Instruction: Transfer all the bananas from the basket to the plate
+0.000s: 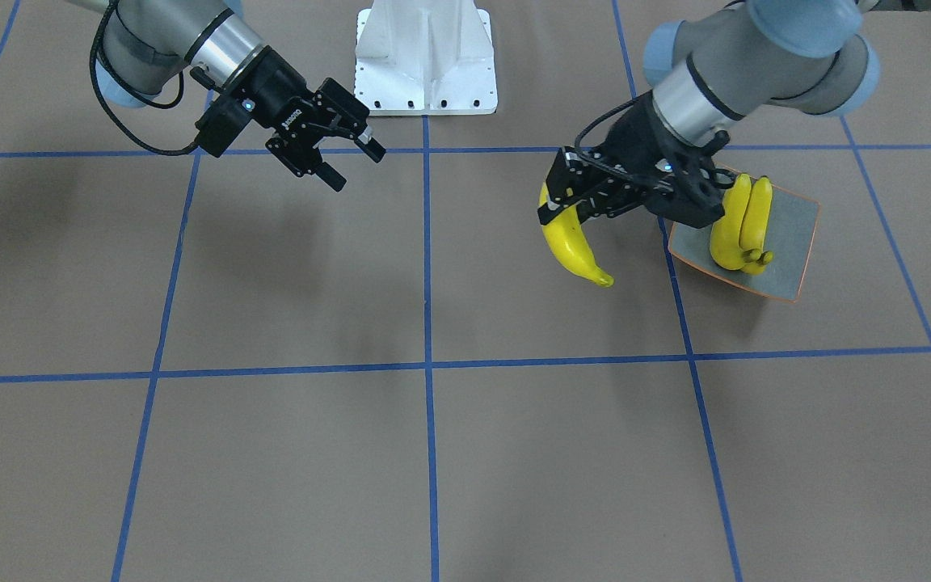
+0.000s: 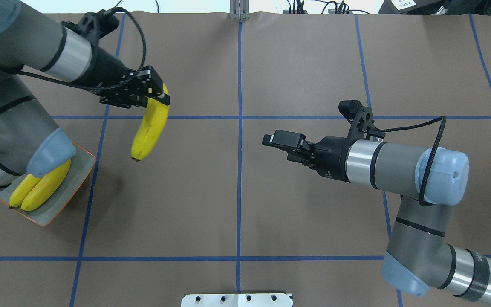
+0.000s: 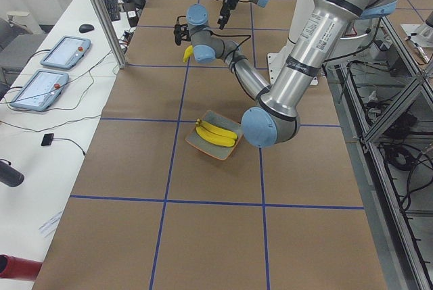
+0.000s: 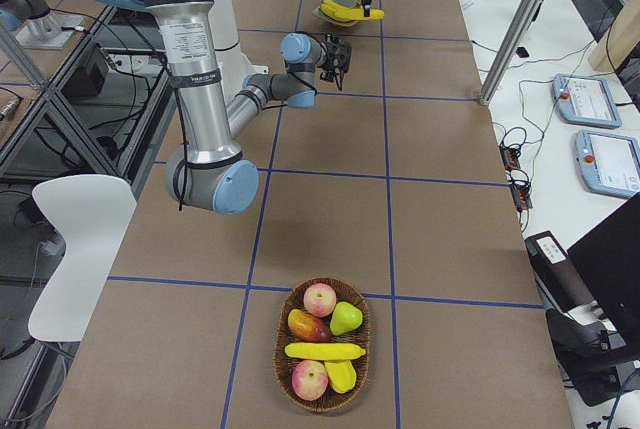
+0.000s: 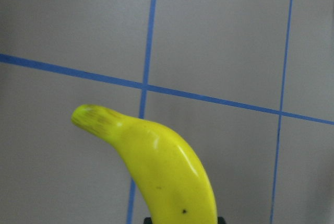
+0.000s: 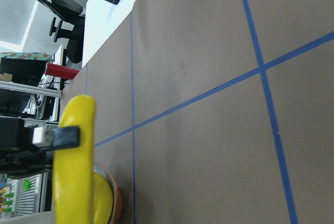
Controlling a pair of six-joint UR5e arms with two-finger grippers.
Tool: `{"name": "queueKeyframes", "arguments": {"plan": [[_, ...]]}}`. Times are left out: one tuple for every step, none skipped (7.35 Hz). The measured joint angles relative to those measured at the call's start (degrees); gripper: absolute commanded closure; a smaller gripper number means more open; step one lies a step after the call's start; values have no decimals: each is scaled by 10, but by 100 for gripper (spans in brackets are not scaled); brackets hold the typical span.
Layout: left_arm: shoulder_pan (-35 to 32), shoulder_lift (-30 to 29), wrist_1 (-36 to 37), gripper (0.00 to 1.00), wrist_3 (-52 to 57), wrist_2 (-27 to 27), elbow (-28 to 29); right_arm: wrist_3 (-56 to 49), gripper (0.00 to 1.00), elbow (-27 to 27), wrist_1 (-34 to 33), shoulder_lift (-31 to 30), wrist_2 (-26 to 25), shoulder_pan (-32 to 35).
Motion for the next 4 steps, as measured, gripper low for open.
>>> {"name": "queueKeyframes", "arguments": {"plan": [[-15, 32, 14, 100, 50, 9, -10, 0, 0, -3, 0, -10, -9, 4], [-21, 59, 64, 100, 122, 39, -30, 0, 0, -7, 0, -16, -22, 5], [-25, 87, 151, 100, 215, 83, -69, 0, 0, -14, 0, -19, -33, 6], [-28, 114, 241, 100, 303, 134, -109, 0, 0, -21, 0, -19, -41, 6]]}}
